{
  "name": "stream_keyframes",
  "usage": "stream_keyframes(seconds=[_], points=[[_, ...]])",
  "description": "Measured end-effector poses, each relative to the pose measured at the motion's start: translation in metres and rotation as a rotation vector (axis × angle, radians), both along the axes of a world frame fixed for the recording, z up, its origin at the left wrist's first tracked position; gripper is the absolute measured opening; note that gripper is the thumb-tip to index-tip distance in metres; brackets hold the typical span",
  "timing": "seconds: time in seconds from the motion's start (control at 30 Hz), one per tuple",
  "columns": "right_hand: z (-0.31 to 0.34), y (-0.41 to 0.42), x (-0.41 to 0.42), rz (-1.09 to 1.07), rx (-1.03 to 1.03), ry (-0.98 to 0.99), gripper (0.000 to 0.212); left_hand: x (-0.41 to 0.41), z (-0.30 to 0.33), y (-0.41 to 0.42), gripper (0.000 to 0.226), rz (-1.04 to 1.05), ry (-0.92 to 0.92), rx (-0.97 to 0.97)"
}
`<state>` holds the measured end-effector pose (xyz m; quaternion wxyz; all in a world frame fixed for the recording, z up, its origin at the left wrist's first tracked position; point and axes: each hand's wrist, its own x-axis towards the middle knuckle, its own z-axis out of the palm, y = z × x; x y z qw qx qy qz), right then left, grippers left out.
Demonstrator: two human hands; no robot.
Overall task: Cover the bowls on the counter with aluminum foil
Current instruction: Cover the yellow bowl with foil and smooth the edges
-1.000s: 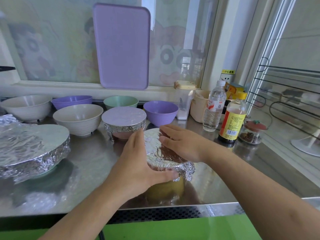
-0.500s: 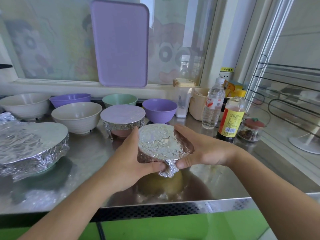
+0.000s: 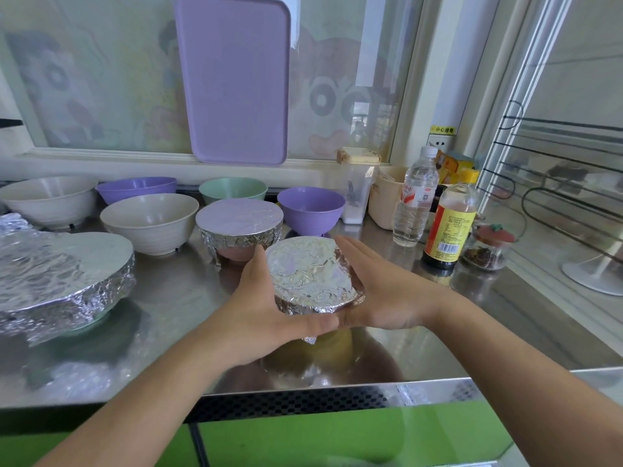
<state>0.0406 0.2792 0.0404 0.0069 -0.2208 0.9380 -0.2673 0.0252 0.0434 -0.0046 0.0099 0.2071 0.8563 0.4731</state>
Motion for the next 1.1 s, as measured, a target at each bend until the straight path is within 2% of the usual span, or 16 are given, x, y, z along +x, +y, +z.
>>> stream_keyframes(seconds=[0.1,0.23,0.33,0.43,0.47,0.57,0.6,0.67,0.77,0.97,1.1], points=[[-0.004,0.000,-0.002,-0.038,0.039,0.010,0.124,0.003,-0.012,0.011,0.152,0.110,0.073,0.076],[-0.006,-0.002,-0.002,-0.022,0.013,0.042,0.113,-0.001,-0.023,0.016,0.115,0.146,0.148,0.170],[-0.006,0.000,-0.003,-0.012,0.013,0.036,0.118,-0.003,-0.026,0.017,0.109,0.148,0.180,0.200],[-0.005,0.010,-0.008,0.006,0.034,-0.083,0.131,-0.002,-0.026,0.017,0.105,0.141,0.204,0.229],[-0.002,0.014,-0.007,0.022,-0.002,-0.145,0.128,-0.001,-0.026,0.017,0.104,0.137,0.208,0.237],[0.011,0.019,-0.004,0.107,-0.266,-0.365,0.087,0.001,-0.024,0.016,0.100,0.138,0.224,0.236],[0.013,0.017,-0.005,0.090,-0.305,-0.381,0.079,0.001,-0.023,0.016,0.099,0.140,0.229,0.226],[0.014,0.013,-0.016,-0.048,-0.256,-0.258,0.074,0.001,-0.022,0.014,0.098,0.141,0.236,0.207],[0.011,0.002,-0.031,-0.240,-0.176,0.006,0.055,0.002,-0.020,0.012,0.097,0.133,0.232,0.199],[0.015,-0.027,-0.022,-0.132,0.024,-0.017,0.048,-0.001,-0.017,0.006,0.103,0.114,0.213,0.125],[0.016,-0.026,-0.022,-0.183,0.004,-0.045,0.058,-0.006,-0.009,-0.003,0.097,0.060,0.148,0.072]])
